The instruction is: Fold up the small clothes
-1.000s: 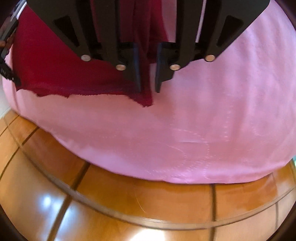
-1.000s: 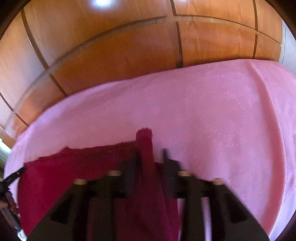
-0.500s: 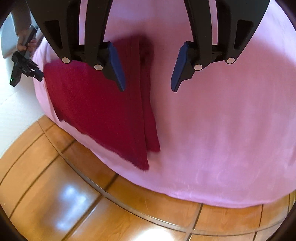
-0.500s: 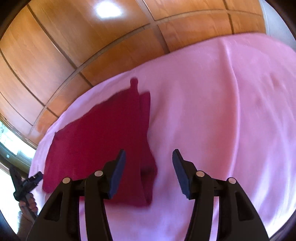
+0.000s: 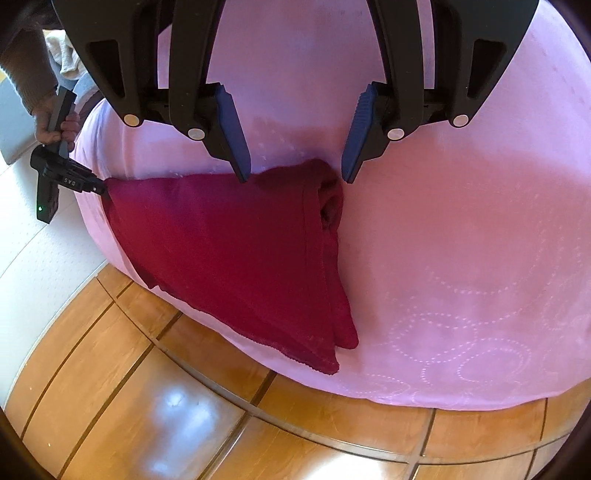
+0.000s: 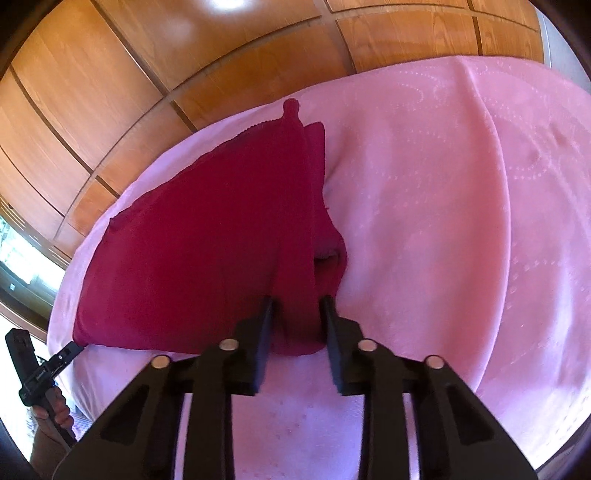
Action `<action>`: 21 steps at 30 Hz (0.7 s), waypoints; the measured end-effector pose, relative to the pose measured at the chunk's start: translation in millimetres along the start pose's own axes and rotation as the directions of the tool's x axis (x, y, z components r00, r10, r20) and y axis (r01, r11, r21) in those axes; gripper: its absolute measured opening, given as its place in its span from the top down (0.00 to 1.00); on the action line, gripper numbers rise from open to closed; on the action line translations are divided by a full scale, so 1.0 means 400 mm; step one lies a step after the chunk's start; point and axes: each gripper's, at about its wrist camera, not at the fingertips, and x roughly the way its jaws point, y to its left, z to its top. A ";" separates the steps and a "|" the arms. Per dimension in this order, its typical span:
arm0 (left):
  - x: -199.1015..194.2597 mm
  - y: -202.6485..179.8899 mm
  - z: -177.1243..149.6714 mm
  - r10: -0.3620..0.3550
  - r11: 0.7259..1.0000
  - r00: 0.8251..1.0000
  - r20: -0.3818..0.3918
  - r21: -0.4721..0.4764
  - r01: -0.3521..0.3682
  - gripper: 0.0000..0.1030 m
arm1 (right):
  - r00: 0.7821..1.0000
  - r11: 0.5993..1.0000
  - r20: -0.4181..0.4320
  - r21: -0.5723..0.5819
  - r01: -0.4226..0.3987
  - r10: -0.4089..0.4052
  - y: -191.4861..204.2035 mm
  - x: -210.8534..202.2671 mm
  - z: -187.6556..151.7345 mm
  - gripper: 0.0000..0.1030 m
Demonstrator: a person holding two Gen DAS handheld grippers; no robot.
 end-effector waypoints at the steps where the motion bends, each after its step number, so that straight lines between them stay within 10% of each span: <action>1: 0.007 0.000 0.007 -0.011 1.000 1.000 0.005 -0.003 0.011 0.51 | 1.000 1.000 0.001 0.001 0.003 -0.003 0.001 0.001 0.004 0.84; 6: 0.018 -0.012 0.029 -0.033 0.998 0.999 -0.010 0.043 0.034 0.87 | 0.999 0.999 0.032 -0.029 0.019 -0.018 0.019 -0.031 0.018 0.91; 13: -0.053 -0.017 0.001 -0.056 0.994 0.998 -0.028 0.097 0.058 0.92 | 0.998 0.998 0.055 -0.061 -0.027 0.031 0.030 -0.121 0.007 0.93; 21: -0.122 -0.030 -0.095 -0.028 0.996 0.997 -0.068 0.079 0.033 0.90 | 0.994 0.998 -0.106 -0.055 -0.041 0.035 -0.017 -0.125 -0.142 0.93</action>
